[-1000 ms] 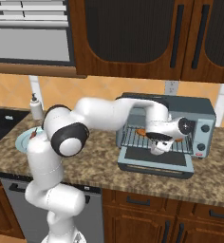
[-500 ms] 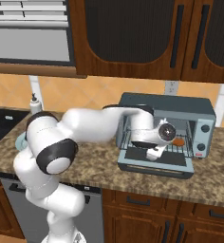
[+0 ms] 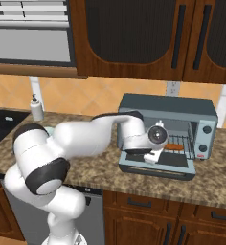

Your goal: Pick up the kebab skewer and baguette bread, and place them inside the toaster oven. Close the toaster oven door and start by setting the timer.

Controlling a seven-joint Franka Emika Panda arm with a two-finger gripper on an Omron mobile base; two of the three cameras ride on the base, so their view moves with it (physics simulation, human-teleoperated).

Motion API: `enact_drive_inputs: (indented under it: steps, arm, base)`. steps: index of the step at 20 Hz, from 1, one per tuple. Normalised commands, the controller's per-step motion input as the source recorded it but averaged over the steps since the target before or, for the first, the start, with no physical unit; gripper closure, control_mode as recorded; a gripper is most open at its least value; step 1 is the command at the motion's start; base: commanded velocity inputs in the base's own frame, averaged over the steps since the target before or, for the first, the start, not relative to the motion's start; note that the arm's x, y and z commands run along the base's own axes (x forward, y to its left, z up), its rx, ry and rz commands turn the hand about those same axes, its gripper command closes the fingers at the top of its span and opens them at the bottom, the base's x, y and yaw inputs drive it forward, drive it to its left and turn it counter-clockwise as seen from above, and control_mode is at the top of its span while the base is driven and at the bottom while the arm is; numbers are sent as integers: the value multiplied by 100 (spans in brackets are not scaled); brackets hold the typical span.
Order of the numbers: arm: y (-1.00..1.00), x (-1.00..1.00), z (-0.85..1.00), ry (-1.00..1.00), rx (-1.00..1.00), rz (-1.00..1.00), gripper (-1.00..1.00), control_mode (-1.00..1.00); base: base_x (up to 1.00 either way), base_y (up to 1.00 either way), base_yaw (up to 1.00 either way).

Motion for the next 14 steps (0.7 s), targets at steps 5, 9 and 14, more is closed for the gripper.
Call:
enact_drive_inputs:
  steps: [5,9,14]
  arm:
    - [0,-21,0,3,0,5,-100,-100]
    - [0,-77,15,0,0,10,-100,-100]
    - [25,-72,46,0,-4,17,-100,-100]
  base:
    - [0,0,0]
    - [0,0,0]
    - [0,0,0]
